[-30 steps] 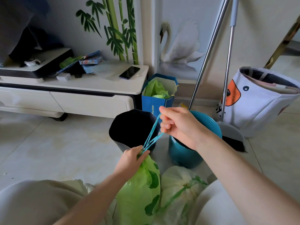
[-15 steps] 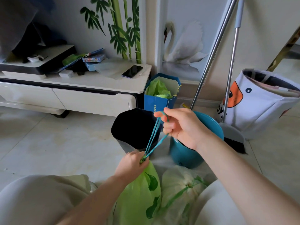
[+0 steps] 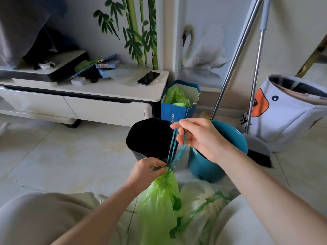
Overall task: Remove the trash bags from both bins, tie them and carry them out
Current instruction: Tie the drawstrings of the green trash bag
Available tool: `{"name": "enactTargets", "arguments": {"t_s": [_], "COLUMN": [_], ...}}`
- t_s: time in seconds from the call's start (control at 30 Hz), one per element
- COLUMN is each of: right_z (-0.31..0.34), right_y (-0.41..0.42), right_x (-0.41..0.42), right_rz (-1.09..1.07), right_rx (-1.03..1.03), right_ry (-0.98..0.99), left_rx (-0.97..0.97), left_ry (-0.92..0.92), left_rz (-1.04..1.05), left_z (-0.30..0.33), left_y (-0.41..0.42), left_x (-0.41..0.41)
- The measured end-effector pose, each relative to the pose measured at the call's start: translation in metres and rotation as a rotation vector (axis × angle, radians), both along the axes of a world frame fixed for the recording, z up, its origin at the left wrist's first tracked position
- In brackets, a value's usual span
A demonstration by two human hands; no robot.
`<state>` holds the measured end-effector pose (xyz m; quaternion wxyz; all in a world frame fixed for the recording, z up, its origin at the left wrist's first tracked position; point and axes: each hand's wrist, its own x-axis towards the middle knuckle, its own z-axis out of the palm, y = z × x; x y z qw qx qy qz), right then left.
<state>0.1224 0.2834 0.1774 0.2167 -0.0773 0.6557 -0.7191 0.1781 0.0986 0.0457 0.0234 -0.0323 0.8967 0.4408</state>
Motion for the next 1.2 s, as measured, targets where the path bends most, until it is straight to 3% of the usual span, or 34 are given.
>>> {"name": "enactTargets", "arguments": {"t_s": [0.3,0.47,0.87,1.03,1.2], "right_z": [0.0,-0.001,-0.018,-0.031,-0.058], "right_y": [-0.004,-0.002,-0.001,-0.001,-0.015], "right_x": [0.003,0.0,-0.006,-0.009,-0.003], "right_rz": [0.021,0.022,-0.029,0.029,0.201], "right_rx": [-0.165,-0.16,0.292,0.424,0.751], "right_ry": [-0.089,-0.122,0.103,0.134,0.271], "left_rx": [-0.006,-0.037,0.147,0.199,0.28], "left_ry": [0.013,0.042,-0.038,-0.064,-0.084], "left_rz": [-0.062,-0.056,0.071,0.114,0.181], "left_z": [0.001,0.001,0.006,0.006,0.003], "left_y": [0.004,0.004,0.005,0.007,0.008], "left_x": [0.002,0.0,0.0,0.001,0.0]}}
